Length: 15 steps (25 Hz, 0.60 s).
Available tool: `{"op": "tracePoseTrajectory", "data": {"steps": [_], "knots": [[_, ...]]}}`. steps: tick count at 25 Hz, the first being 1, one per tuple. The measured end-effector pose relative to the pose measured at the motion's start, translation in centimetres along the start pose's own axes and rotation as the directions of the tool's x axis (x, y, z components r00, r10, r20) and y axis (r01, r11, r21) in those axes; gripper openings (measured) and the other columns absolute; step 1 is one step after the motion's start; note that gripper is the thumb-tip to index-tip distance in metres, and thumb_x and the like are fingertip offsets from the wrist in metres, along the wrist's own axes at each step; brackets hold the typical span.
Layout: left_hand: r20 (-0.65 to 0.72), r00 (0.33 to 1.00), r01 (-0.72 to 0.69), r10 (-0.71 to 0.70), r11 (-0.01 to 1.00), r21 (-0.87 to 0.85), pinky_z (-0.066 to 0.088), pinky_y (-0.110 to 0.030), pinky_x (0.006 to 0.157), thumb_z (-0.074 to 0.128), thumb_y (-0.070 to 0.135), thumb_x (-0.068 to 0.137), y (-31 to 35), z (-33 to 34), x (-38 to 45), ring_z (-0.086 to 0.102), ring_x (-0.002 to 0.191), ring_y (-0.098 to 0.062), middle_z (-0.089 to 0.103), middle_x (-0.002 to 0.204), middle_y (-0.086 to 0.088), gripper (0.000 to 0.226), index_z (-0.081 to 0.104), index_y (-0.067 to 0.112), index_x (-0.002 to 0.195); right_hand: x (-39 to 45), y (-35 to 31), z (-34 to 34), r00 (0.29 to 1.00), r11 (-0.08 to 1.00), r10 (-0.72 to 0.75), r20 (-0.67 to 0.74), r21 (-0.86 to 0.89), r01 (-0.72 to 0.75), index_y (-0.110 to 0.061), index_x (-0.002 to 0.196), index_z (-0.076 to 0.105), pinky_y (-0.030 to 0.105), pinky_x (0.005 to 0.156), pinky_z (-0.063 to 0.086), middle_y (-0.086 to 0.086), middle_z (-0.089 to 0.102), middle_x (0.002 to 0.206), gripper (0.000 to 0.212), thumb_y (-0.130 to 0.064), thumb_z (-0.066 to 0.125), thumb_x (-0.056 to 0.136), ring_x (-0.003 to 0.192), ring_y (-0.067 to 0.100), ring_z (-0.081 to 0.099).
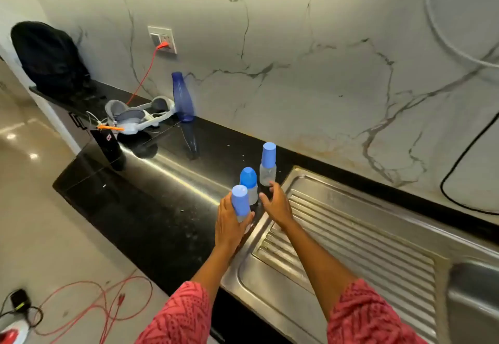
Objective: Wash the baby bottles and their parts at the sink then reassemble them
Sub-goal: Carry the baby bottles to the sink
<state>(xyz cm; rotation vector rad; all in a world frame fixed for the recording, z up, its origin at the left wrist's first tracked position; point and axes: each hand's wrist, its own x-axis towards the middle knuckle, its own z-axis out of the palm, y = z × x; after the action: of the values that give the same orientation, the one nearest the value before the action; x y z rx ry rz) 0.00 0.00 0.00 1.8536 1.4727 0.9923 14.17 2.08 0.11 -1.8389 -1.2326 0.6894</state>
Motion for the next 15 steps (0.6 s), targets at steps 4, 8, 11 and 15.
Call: {"op": "tracePoseTrajectory", "data": {"steps": [4, 8, 11, 15], "knots": [[-0.077, 0.997, 0.010, -0.004, 0.997, 0.080, 0.041, -0.018, 0.076, 0.074, 0.033, 0.078, -1.1, 0.2, 0.9, 0.054, 0.095, -0.013, 0.056, 0.109, -0.008, 0.060, 0.046, 0.005, 0.123, 4.8, -1.8, 1.5, 0.977, 0.990, -0.110, 0.185, 0.109, 0.090, -0.014, 0.147, 0.024, 0.046, 0.112, 0.032, 0.010, 0.032, 0.150, 0.087, -0.036, 0.073, 0.079, 0.136, 0.026, 0.036], [-0.039, 0.999, 0.012, -0.007, 0.992, 0.127, 0.041, -0.016, 0.070, 0.078, 0.039, 0.072, -2.2, -0.1, 1.4, 0.052, 0.088, -0.009, 0.053, 0.098, -0.001, 0.060, 0.049, 0.008, 0.114, 6.7, -0.7, 3.5, 0.977, 0.986, -0.152, 0.153, 0.088, 0.139, -0.012, 0.112, 0.051, 0.042, 0.085, 0.054, 0.009, 0.061, 0.103, 0.069, -0.054, 0.073, 0.061, 0.091, 0.022, 0.061], [-0.018, 0.999, 0.033, -0.031, 0.992, 0.121, 0.038, -0.016, 0.068, 0.082, 0.033, 0.068, -1.8, -0.1, 1.2, 0.052, 0.084, -0.011, 0.054, 0.094, -0.002, 0.055, 0.052, 0.007, 0.107, 4.9, -0.6, 1.6, 0.989, 0.986, -0.133, 0.058, 0.113, 0.125, -0.009, 0.113, 0.053, 0.032, 0.082, 0.051, 0.006, 0.061, 0.100, 0.051, -0.026, 0.080, 0.073, 0.089, 0.017, 0.059], [0.049, 0.999, -0.003, 0.002, 1.000, 0.030, 0.044, -0.024, 0.066, 0.083, 0.031, 0.066, 1.7, 2.5, 0.6, 0.056, 0.081, -0.017, 0.058, 0.092, -0.005, 0.054, 0.053, 0.007, 0.103, 0.3, 1.8, -5.0, 0.992, 0.991, -0.022, -0.125, 0.126, 0.038, -0.009, 0.117, 0.052, 0.033, 0.084, 0.054, 0.007, 0.063, 0.106, 0.053, -0.021, 0.080, 0.073, 0.093, 0.019, 0.063]]}}
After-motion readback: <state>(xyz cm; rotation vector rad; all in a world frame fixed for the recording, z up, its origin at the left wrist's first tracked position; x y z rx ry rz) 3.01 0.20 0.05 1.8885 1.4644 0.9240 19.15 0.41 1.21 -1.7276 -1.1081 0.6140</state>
